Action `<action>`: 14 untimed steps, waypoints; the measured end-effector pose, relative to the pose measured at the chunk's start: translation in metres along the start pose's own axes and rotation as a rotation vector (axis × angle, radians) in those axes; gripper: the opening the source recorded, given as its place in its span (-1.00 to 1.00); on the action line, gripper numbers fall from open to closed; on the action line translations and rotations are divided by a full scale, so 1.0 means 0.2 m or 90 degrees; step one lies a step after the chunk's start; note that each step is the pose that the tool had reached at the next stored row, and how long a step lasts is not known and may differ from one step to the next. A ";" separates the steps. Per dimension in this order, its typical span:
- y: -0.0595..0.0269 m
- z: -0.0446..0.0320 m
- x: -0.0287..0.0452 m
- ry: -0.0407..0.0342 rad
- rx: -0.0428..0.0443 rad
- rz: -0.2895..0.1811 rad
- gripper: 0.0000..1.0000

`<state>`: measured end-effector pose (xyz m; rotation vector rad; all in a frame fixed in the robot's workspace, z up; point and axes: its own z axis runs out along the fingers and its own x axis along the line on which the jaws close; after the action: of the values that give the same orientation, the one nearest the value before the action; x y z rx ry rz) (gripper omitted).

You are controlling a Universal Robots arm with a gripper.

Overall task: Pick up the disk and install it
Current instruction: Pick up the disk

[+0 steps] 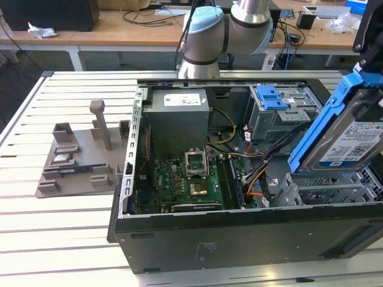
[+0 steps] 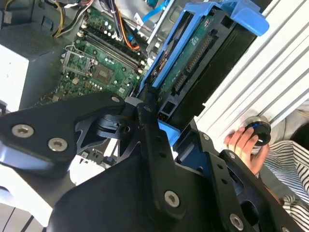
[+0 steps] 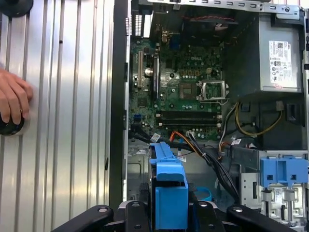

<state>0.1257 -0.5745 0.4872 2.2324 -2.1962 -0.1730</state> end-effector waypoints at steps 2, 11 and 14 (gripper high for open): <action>-0.039 0.027 -0.007 0.0024 -0.0012 0.000 -0.27; -0.116 0.058 -0.012 0.0066 -0.0021 0.002 -0.27; -0.117 0.061 -0.027 0.0168 -0.0020 0.005 -0.27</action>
<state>0.1479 -0.5678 0.4737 2.2110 -2.1897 -0.1461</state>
